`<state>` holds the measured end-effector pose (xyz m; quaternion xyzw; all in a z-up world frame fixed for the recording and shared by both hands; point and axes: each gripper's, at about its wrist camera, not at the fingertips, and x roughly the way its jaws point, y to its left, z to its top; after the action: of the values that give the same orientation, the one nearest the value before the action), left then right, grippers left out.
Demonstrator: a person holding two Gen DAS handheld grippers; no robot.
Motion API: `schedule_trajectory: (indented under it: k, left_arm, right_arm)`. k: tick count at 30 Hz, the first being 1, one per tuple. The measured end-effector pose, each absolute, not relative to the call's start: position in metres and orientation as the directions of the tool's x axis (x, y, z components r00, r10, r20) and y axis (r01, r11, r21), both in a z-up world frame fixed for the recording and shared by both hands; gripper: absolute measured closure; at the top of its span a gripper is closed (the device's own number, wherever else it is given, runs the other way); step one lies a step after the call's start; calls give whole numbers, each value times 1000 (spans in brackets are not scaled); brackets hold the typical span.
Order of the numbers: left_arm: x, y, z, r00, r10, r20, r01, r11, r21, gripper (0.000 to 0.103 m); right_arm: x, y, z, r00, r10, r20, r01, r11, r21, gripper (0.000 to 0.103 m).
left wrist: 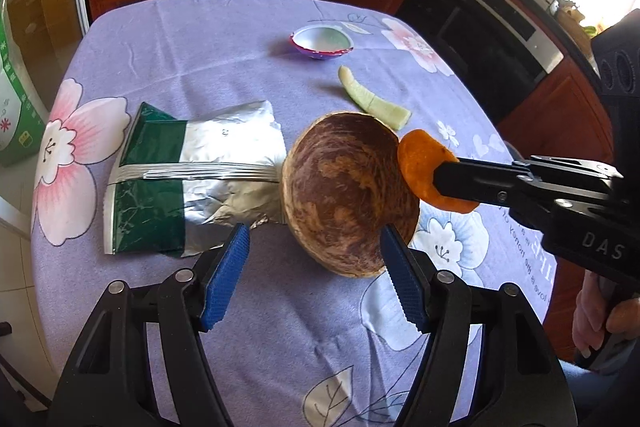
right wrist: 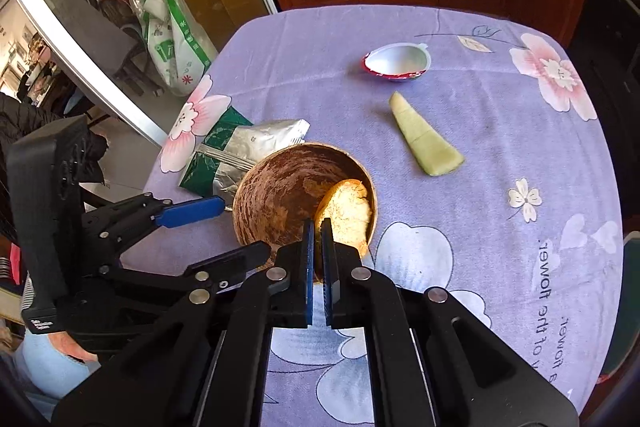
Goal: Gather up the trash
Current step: 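Grasp the peel piece inside the coconut-shell bowl with the right gripper, then grasp the coconut-shell bowl rim with the left gripper while the right gripper holds the peel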
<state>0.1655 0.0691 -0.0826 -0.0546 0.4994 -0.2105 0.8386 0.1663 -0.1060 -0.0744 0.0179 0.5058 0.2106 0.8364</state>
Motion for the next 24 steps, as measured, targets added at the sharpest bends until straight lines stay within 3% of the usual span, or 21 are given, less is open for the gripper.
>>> schedule_trajectory:
  k: [15, 17, 19, 21, 24]
  left_arm:
    - [177, 47, -99, 388, -409, -826, 247, 910, -334, 35]
    - [177, 45, -98, 394, -407, -824, 241, 911, -334, 44]
    - [178, 43, -99, 389, -413, -823, 240, 909, -342, 68]
    - [177, 41, -98, 393, -400, -828, 241, 914, -327, 80]
    - [176, 36, -95, 410, -380, -829, 243, 922, -302, 88]
  right_arm:
    - [161, -162, -59, 463, 367, -807, -265, 926, 269, 100]
    - [161, -167, -62, 463, 365, -808, -254, 928, 274, 100]
    - [160, -173, -63, 464, 364, -808, -243, 929, 279, 100]
    - [158, -177, -65, 465, 362, -808, -233, 930, 283, 100]
    - [158, -184, -66, 468, 363, -806, -222, 931, 291, 100]
